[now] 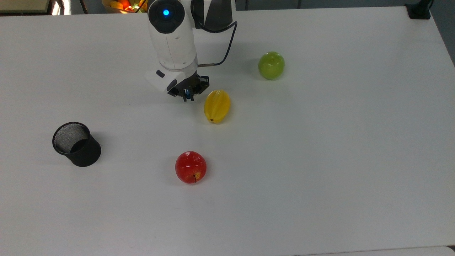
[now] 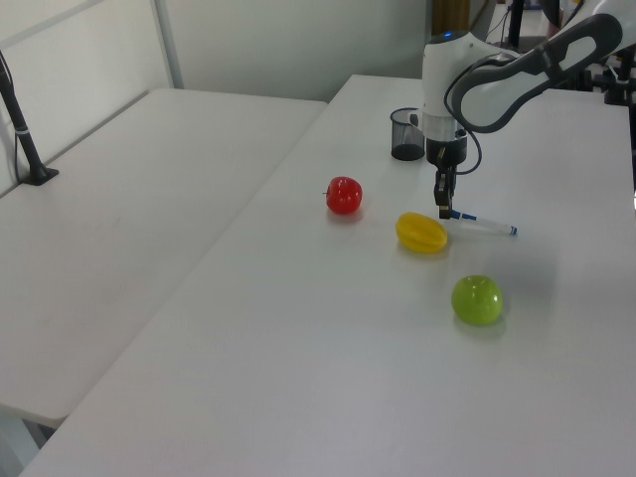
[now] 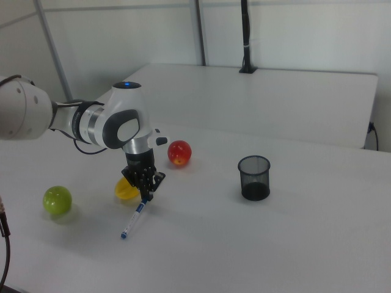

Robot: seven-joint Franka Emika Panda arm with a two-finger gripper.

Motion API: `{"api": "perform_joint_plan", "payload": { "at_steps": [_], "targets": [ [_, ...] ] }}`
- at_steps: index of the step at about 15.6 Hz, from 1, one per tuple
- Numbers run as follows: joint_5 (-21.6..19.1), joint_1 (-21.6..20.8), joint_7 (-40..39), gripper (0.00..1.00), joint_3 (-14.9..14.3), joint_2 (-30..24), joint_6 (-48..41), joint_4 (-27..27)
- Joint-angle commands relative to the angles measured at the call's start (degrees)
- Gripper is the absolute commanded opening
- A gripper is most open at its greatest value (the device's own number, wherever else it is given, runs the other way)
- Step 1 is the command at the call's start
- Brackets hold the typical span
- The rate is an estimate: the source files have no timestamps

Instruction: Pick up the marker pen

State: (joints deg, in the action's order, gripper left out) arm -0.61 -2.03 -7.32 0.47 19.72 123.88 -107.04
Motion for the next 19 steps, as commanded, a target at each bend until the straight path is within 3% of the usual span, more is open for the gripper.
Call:
{"api": "perform_joint_plan", "payload": {
  "at_steps": [1, 7, 9, 10, 14, 19],
  "targets": [
    [0.4, 0.2, 1.4, 0.33, 0.1, -0.3, -0.2, 0.3],
    [0.8, 0.7, 1.5, 0.60, 0.1, -2.0, -0.7, 0.8],
    [0.6, 2.3, 4.5, 0.93, 0.1, -4.8, -1.2, 1.3],
    [0.7, 2.8, 7.1, 1.00, 0.1, -6.5, -1.3, 1.3],
    [0.8, 4.2, 11.4, 1.00, 0.2, -11.2, -8.9, 3.3],
    [0.5, 7.8, 10.1, 1.00, 0.2, -18.9, -19.0, 5.6]
  ]
}}
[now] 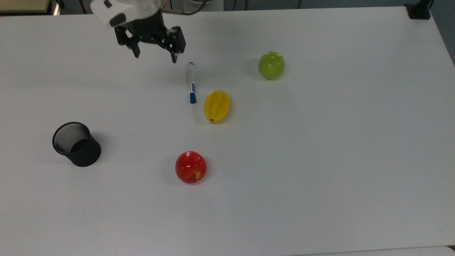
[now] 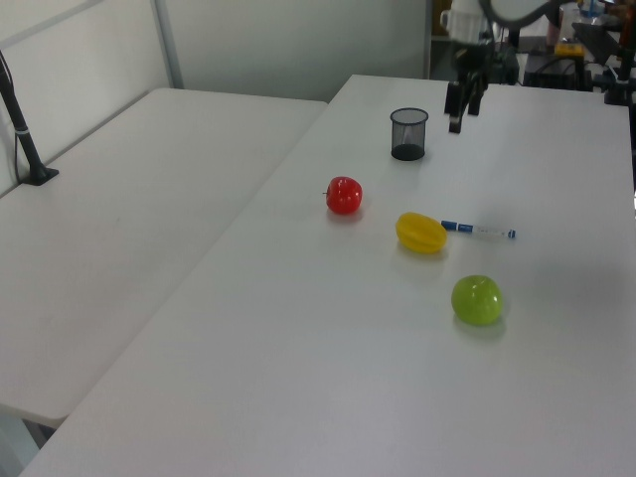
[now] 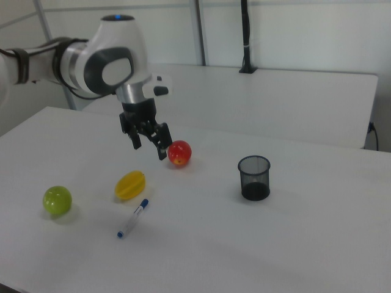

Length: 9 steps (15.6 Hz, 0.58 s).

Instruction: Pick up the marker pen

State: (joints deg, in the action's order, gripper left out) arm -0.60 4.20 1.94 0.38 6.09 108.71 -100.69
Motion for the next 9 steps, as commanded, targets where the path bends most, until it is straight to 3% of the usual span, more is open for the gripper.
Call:
{"api": "perform_joint_plan", "payload": {
  "at_steps": [1, 9],
  "targets": [
    [0.5, 1.8, 0.9, 1.00, 0.3, -5.9, -4.8, -0.7],
    [0.3, -0.4, -1.9, 1.00, 0.1, -9.2, -12.5, -1.2]
  ]
}}
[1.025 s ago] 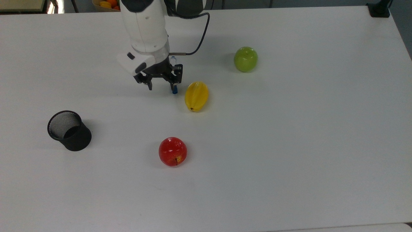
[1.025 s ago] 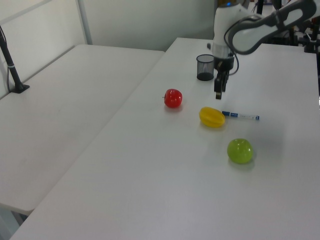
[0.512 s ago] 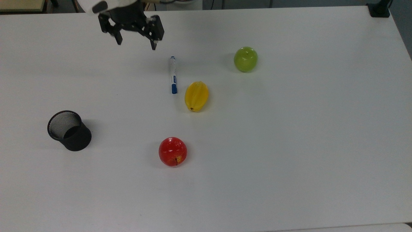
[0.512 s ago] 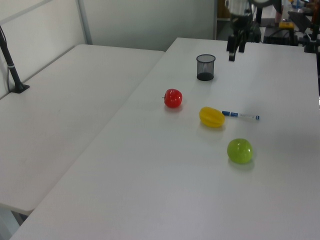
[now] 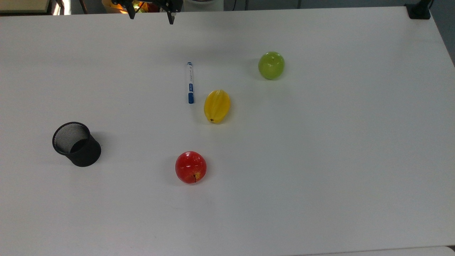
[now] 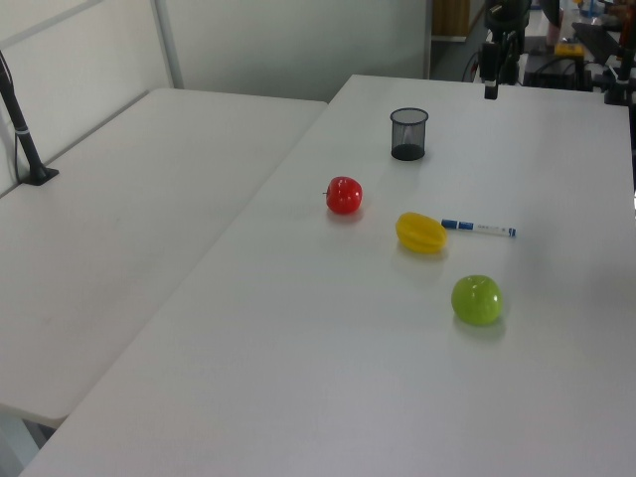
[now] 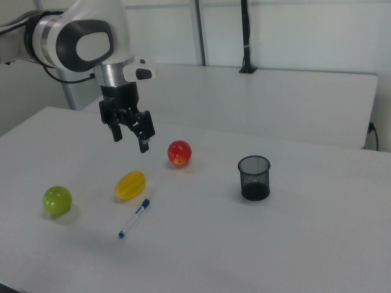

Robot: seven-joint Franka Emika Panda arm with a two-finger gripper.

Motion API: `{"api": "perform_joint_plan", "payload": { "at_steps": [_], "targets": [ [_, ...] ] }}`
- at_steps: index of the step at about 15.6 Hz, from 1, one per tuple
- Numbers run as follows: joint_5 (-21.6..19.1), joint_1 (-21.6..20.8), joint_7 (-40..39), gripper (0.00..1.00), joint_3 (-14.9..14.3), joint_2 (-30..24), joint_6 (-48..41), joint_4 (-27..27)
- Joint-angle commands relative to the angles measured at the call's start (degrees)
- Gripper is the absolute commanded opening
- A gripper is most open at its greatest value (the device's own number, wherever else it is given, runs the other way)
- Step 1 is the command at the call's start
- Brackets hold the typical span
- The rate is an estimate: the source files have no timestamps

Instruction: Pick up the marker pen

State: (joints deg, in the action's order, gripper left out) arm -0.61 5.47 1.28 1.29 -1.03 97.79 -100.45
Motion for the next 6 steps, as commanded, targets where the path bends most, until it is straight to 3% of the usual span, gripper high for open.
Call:
{"api": "perform_joint_plan", "payload": {
  "at_steps": [1, 3, 6],
  "targets": [
    [0.3, -2.9, -1.2, 1.00, -2.4, -2.2, -1.6, -1.3],
    [0.3, -6.9, -1.2, 1.00, -6.8, -2.8, -1.5, -1.3],
    [0.3, -7.7, -1.1, 1.00, -8.2, -3.1, -1.6, -1.1]
  ]
}}
